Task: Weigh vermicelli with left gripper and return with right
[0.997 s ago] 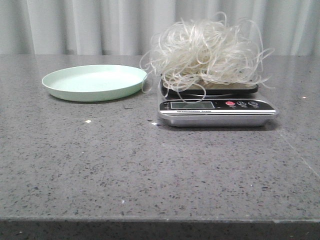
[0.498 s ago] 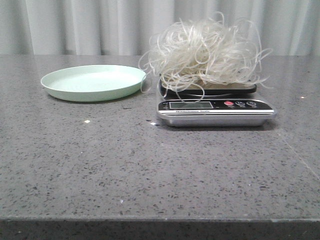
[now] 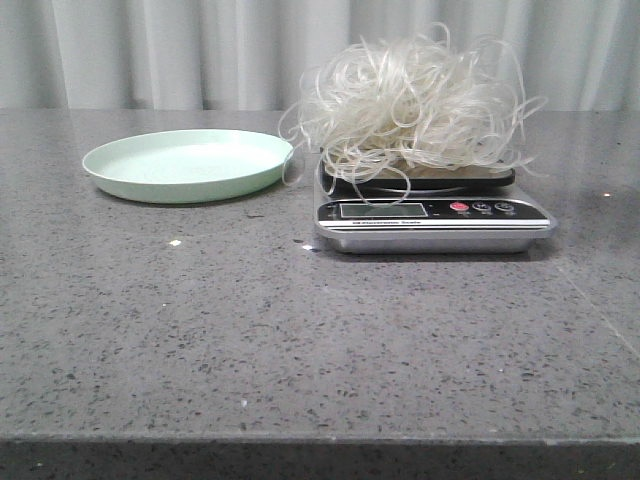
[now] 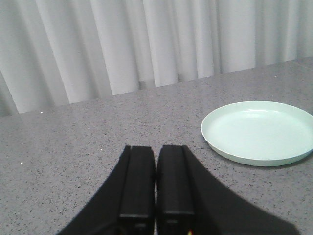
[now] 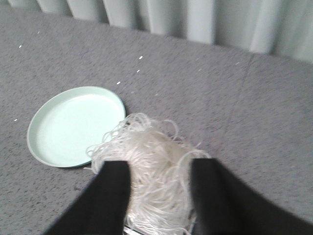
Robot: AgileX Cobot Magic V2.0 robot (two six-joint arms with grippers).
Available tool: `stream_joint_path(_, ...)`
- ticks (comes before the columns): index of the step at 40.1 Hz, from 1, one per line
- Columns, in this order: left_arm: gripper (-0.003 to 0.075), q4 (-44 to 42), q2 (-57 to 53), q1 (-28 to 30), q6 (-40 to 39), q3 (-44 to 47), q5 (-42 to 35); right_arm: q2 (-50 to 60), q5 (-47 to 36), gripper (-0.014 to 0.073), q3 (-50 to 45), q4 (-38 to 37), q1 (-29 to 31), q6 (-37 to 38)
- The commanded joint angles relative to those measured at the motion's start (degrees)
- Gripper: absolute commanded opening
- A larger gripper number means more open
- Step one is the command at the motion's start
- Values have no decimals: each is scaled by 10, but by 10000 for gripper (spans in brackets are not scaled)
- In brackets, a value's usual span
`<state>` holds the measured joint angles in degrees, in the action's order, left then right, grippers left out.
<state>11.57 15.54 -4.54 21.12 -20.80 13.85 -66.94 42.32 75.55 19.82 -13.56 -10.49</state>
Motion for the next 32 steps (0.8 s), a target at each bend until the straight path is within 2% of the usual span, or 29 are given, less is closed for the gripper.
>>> stream_joint_path(1, 136, 9, 3, 2, -6, -16, -49, -34, -3, 632, 48, 40, -1, -9)
stream_joint_path(5, 136, 9, 3, 2, -6, -16, -50, -74, 17, 603, 74, 72, -1, -9)
stream_joint_path(17, 136, 9, 3, 2, -6, -16, -50, -167, 50, 603, 110, 142, -1, -36)
stream_joint_path(32, 136, 9, 3, 2, -6, -16, -50, -255, 54, 603, 110, 142, -36, -64)
